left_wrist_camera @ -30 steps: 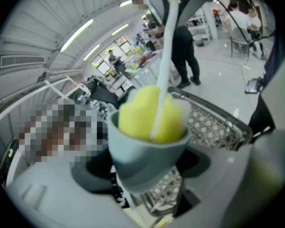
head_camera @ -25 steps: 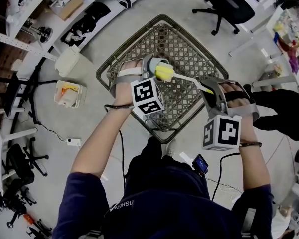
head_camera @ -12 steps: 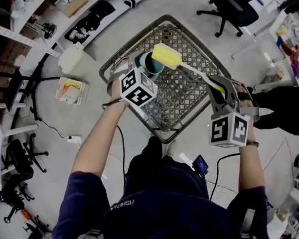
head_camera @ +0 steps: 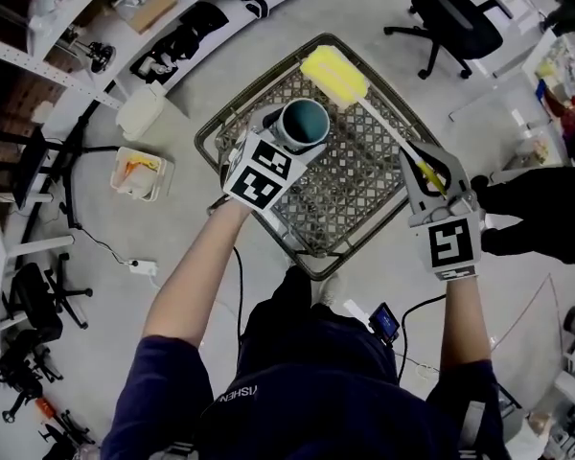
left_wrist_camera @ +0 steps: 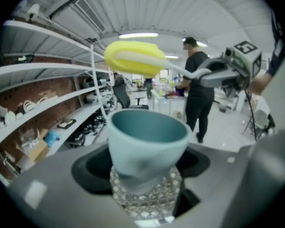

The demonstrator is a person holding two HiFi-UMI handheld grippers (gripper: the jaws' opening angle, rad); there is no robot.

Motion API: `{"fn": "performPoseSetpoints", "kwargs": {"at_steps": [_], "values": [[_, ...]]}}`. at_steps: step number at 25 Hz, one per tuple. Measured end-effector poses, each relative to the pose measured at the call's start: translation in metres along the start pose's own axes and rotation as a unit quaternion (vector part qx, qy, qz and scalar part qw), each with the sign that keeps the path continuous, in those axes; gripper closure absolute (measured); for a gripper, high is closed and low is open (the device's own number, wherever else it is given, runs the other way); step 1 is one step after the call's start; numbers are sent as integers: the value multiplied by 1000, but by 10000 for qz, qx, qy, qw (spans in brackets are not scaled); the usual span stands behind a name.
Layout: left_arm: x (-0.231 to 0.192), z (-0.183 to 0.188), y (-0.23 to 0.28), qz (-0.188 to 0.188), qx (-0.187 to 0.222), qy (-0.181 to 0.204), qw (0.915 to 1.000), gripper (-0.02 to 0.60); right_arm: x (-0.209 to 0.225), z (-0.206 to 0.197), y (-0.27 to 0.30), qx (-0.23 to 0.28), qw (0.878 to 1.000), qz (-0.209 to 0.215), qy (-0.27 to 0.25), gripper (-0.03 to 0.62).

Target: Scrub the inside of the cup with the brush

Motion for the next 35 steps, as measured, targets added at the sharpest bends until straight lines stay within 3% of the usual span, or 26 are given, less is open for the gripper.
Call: {"fn": "performPoseSetpoints", "kwargs": {"at_steps": [4,11,19,27,35], "values": [[5,9,-3,-2,218,-142,9997,199,2,2,0,463,9968,47,656,566],[23,16,-9,-117,429,-489,9978,199,2,4,-1,1094,9854,20,1306,566],[37,17,-18,-306,691,-866,9934,199,0,-4,-4,1728,9534,271,2458,566],[42,28,-25,-321,802,-882,9924,199,-5,-3,-7,1873,9455,297,2647,566],[45,25,-26,-329,743,-837,9932,199,-5,-6,-10,1847,9475,190,2602,566]]}}
Point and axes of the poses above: the fingertips, and each gripper's own axes: y forward along the fingers, x to its right, z out of its top, the point moved 1 cm from there along -y, backward along the fingers, and after that the axes turned 12 degrees about z, right-handed, at the moved point
